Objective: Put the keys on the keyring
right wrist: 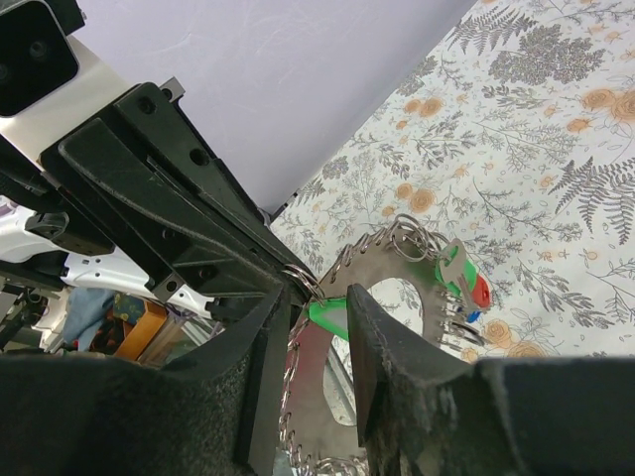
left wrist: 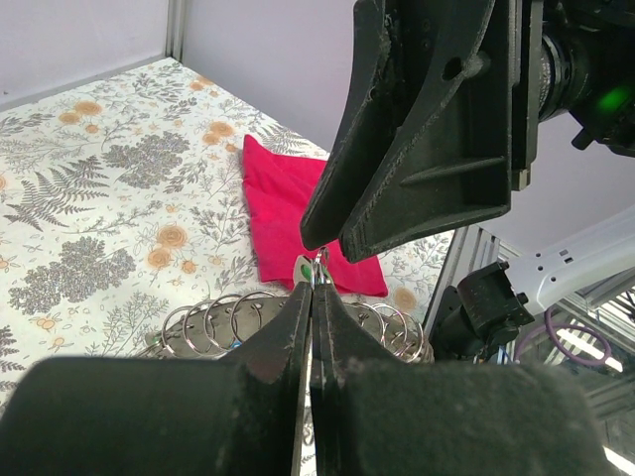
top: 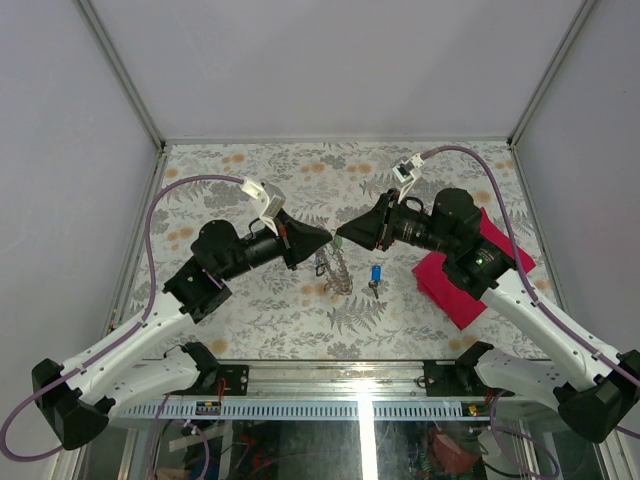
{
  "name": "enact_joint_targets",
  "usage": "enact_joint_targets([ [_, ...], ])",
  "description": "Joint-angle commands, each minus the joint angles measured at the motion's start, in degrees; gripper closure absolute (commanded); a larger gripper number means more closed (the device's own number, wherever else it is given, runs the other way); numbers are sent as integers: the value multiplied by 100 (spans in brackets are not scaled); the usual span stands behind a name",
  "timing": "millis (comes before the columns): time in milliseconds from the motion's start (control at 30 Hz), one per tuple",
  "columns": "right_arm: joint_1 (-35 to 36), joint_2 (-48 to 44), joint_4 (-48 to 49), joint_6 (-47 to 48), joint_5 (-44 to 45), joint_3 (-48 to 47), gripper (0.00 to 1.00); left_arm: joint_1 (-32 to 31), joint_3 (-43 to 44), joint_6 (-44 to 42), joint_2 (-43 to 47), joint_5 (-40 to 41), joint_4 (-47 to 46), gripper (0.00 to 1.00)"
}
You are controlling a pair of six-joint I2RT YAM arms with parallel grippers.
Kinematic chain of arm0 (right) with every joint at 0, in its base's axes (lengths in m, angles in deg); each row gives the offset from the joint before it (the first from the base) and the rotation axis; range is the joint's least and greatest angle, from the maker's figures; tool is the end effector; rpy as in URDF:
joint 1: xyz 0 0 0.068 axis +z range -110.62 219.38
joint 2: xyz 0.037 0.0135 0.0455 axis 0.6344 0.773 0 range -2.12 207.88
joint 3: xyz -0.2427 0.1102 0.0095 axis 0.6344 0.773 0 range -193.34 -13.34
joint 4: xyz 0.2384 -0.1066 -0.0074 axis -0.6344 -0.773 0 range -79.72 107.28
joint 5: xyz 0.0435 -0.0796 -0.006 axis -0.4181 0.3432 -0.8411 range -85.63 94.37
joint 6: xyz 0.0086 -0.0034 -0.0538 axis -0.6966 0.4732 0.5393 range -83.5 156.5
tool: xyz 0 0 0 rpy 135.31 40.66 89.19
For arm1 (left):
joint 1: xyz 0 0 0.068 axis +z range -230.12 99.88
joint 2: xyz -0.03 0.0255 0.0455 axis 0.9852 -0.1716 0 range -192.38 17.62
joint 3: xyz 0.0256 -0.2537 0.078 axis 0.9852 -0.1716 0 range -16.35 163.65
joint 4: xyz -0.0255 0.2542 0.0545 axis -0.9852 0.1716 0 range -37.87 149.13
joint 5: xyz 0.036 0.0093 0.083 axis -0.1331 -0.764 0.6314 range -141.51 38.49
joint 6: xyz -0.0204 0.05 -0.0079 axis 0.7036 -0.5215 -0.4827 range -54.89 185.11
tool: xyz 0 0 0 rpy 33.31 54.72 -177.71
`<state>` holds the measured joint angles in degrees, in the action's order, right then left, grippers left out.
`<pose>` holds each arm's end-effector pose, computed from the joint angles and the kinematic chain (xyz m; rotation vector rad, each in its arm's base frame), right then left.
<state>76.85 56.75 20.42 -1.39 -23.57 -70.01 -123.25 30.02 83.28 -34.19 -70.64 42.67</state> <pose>0.1800 0.1597 0.3864 -0.4205 1.6888 1.3807 0.1513 -0.1580 0.3601 0.6215 1.4841 -1.0954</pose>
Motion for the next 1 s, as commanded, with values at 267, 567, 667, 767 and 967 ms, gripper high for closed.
enact_joint_targets([
  [267,-14,109,494,-59,-418,27,69,-38,183,11,99,-49,-415,100],
  [567,-12,151,588,-128,-484,44,77,-39,200,-7,89,-53,-391,100],
  [667,-12,131,608,-144,-464,47,84,-44,186,-7,94,-45,-373,100],
  [767,-12,71,583,-103,-395,46,92,-42,180,-16,105,-22,-352,100],
  [967,-12,-37,385,10,-272,9,100,-37,164,-40,128,49,-314,100],
])
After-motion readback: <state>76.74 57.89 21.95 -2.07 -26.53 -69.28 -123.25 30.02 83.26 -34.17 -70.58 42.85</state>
